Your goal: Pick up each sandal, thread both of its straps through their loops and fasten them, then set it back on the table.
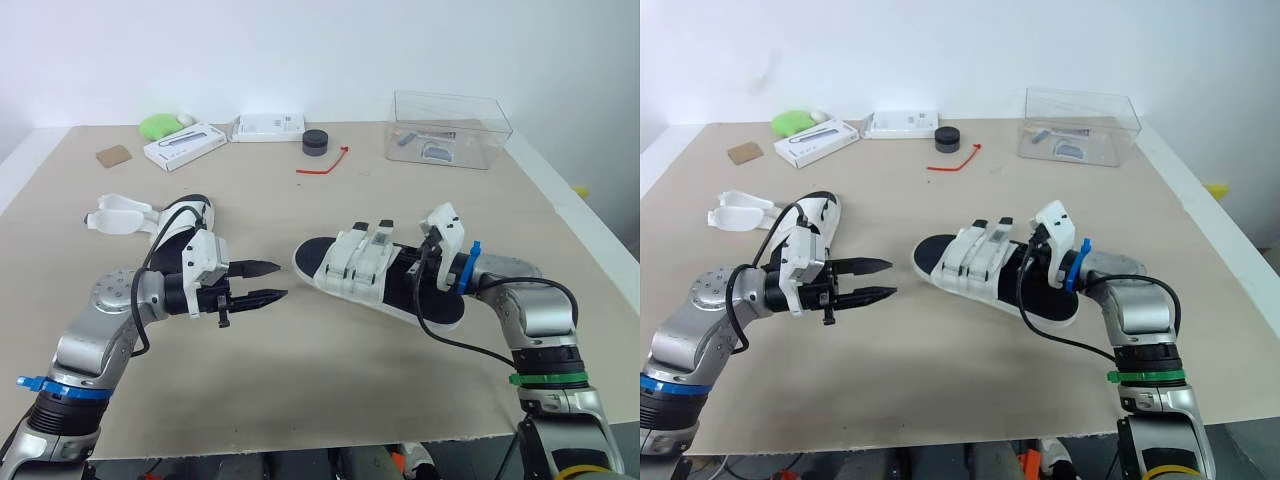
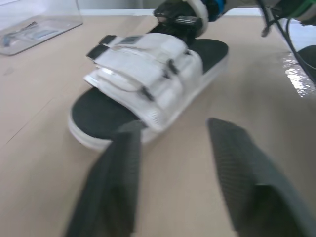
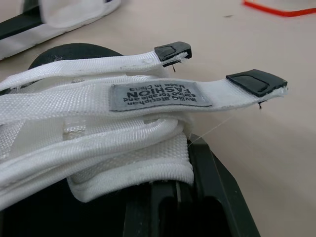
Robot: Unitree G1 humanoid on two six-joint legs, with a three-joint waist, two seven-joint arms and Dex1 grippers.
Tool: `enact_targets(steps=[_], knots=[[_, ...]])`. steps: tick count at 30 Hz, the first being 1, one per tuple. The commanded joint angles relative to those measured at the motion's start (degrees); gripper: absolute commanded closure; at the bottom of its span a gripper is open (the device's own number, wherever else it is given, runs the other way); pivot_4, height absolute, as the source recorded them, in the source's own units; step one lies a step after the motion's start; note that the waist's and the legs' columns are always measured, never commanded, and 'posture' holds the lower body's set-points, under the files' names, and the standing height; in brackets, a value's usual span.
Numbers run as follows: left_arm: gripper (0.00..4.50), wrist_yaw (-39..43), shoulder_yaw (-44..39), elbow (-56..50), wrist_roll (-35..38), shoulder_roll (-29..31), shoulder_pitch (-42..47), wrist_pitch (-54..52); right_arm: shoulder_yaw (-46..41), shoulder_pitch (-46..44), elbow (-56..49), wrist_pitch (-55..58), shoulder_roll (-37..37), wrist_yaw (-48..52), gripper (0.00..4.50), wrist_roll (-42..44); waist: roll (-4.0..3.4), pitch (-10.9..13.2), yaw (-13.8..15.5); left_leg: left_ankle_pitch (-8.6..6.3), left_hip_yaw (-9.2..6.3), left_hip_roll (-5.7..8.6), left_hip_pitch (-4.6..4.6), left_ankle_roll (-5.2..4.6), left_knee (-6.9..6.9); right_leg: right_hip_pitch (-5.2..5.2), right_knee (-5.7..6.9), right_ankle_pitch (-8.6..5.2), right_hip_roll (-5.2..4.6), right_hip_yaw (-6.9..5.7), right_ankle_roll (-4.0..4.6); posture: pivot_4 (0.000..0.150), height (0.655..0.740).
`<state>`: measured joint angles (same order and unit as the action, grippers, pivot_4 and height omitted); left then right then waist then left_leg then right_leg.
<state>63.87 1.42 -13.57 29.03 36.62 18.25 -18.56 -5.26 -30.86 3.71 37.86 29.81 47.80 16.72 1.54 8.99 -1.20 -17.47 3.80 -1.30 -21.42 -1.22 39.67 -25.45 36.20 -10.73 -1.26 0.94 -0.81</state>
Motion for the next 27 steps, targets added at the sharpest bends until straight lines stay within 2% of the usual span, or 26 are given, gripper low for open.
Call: enact_targets(steps=[1,3,9,12,15,21,27], knots=[[0.62,1.46,0.21,-1.83,-0.23,0.51,0.25,1.99,-7.37,-3.7,-1.46,4.57,-0.21,-8.06,4.5,2.64,0.0,0.0,0.0,0.0,0.02,0.01,-0.01,0.0,0.0,0.0,0.0,0.0,-0.01,0.01,-0.01,0.15,0.74],[0.05,1.51,0.44,-1.78,-0.39,0.45,0.18,2.22,-8.81,-4.29,-1.4,6.72,-0.31,-11.77,4.5,2.4,0.0,0.0,0.01,0.0,0.02,0.01,-0.03,0.0,0.0,-0.01,-0.02,0.01,-0.01,0.02,-0.02,0.15,0.74],[0.05,1.33,1.25,-1.67,-2.0,-0.11,0.02,4.03,-15.46,-5.05,-5.03,13.43,-5.69,-28.27,4.5,1.95,0.0,0.0,-0.03,0.0,0.0,-0.01,-0.03,0.0,-0.03,-0.01,-0.03,-0.01,0.02,0.04,-0.02,0.15,0.74],[0.05,0.49,1.97,-1.81,-2.58,-1.16,0.22,4.48,-17.94,-3.62,-8.24,13.46,-15.3,-43.53,4.5,-1.63,0.02,-0.02,-0.08,0.01,-0.02,-0.08,-0.04,0.02,-0.04,-0.02,-0.01,-0.01,0.06,0.09,0.0,0.15,0.74],[0.05,0.74,3.16,-1.75,-3.39,-1.82,0.32,5.35,-18.36,-4.96,-7.12,11.89,-20.41,-52.06,4.5,-4.39,-0.01,0.0,-0.17,0.06,-0.02,-0.06,-0.07,0.11,-0.06,-0.07,0.03,0.0,0.04,0.14,-0.01,0.15,0.74],[0.05,0.28,3.77,-1.18,-4.1,-2.52,0.86,6.19,-14.16,-2.82,-10.23,10.94,-24.07,-57.31,4.5,-7.53,-0.01,-0.01,-0.19,0.07,0.03,0.01,-0.06,0.13,-0.05,-0.07,0.03,0.02,-0.01,0.12,-0.06,0.15,0.74],[0.05,-0.28,4.26,-0.57,-4.87,-3.31,1.01,6.81,-11.9,-2.41,-10.7,10.61,-24.37,-56.59,4.5,-7.49,-0.01,-0.01,-0.22,0.07,0.01,0.0,-0.05,0.12,-0.05,-0.07,0.02,0.02,0.01,0.11,-0.04,0.15,0.74]])
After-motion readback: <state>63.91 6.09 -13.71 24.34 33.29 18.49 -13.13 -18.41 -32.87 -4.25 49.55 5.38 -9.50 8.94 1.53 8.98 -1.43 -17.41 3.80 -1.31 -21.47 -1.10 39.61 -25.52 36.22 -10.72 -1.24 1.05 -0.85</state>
